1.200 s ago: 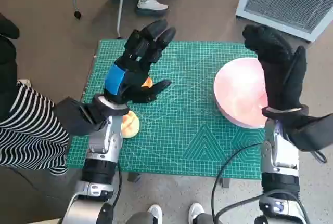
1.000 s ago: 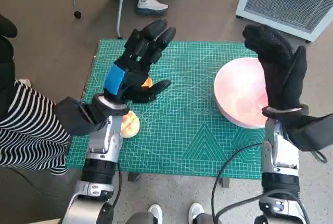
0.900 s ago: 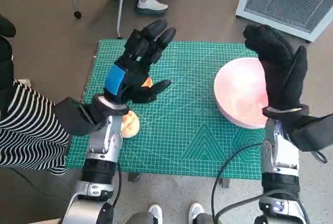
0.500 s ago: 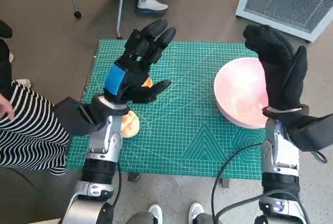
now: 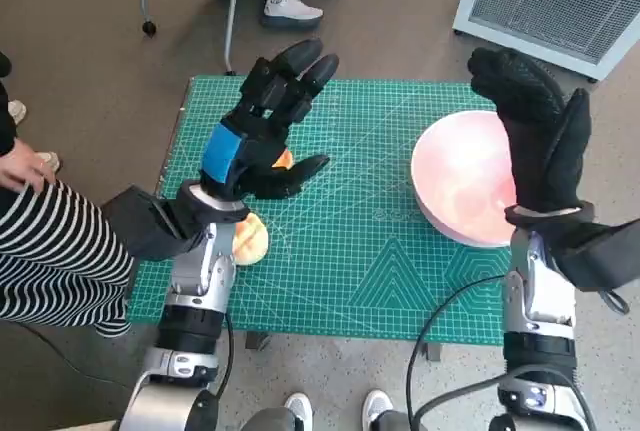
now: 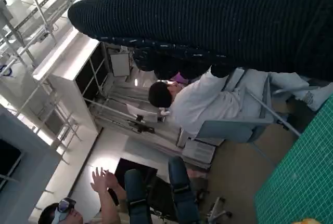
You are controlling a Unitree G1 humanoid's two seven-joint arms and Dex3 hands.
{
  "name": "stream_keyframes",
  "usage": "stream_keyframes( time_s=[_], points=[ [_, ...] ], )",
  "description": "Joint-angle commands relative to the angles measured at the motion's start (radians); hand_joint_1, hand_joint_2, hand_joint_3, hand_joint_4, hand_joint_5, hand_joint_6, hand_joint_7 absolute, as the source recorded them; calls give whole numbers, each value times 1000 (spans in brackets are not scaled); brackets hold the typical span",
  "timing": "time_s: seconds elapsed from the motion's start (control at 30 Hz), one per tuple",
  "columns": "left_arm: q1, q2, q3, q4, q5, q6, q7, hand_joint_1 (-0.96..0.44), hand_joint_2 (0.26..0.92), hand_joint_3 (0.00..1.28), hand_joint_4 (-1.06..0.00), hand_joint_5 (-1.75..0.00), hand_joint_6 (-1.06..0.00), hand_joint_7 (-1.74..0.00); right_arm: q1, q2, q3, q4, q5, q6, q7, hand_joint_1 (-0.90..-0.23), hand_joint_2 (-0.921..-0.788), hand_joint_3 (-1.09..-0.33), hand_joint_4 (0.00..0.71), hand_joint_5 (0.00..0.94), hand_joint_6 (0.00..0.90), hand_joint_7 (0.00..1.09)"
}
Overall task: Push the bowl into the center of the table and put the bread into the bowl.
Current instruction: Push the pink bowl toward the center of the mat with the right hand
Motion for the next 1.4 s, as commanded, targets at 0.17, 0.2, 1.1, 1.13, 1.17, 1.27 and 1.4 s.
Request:
stream_keyframes(
  time_s=[0.17,0.2,1.1,1.13,1.17,1.27,1.4],
  points=[
    [-15,1,4,1,6,-17,0,-286,722,427,-87,-240,1,-612,24,-15,-13,11,10,-2,10,-772,-921,-663,203,0,97,506],
    [-14,1,4,0,6,-17,0,-286,722,427,-87,-239,1,-612,25,-19,-15,12,9,-4,10,-771,-921,-664,203,0,96,506],
    [-4,-1,17,4,3,-26,11,-285,722,432,-87,-241,1,-599,-39,-217,-203,500,-76,-164,-249,-678,-921,-852,135,0,0,555],
    [-4,-1,17,4,3,-26,12,-284,722,432,-87,-241,1,-598,-45,-222,-207,526,-72,-166,-248,-673,-921,-857,127,0,-1,547],
    [-4,-2,18,3,3,-26,14,-285,722,432,-87,-241,1,-598,-53,-226,-215,559,-64,-165,-245,-671,-921,-859,123,0,-1,543],
    [-3,-2,19,3,3,-26,16,-287,722,432,-86,-240,1,-596,-73,-235,-235,639,-45,-156,-234,-663,-921,-868,106,0,-1,519],
    [-2,-2,22,6,2,-28,18,-286,724,432,-86,-240,1,-594,-97,-241,-261,737,-15,-112,-219,-657,-921,-877,102,2,-1,504]
  ],
)
